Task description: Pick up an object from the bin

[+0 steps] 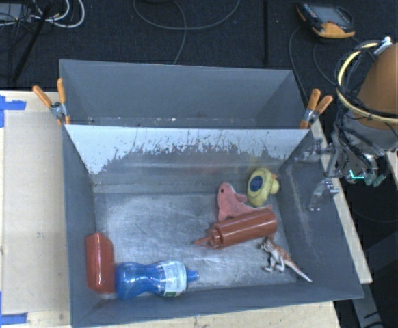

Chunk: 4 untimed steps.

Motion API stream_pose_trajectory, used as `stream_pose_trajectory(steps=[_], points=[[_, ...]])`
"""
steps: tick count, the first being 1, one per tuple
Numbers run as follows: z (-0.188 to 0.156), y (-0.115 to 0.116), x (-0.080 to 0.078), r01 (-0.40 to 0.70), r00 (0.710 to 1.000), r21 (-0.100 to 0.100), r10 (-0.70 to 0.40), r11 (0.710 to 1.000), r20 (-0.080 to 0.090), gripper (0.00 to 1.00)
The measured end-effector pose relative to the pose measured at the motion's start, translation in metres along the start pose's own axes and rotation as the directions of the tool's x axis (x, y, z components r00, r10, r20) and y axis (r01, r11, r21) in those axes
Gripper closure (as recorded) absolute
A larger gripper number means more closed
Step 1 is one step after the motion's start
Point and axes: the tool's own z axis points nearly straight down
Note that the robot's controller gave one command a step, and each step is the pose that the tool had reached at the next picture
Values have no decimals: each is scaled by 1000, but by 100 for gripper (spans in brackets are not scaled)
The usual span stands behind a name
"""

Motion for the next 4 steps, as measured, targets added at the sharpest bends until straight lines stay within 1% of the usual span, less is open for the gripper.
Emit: stream_pose_trajectory(steps=[1,2,3,4], points=[[-4,1,-2,4,1000,1,-4,1000,7,0],[72,67,4,104,995,3,-104,995,10,0],[84,89,0,267,964,2,-267,964,5,0],[103,85,20,187,982,2,-187,982,6,0]])
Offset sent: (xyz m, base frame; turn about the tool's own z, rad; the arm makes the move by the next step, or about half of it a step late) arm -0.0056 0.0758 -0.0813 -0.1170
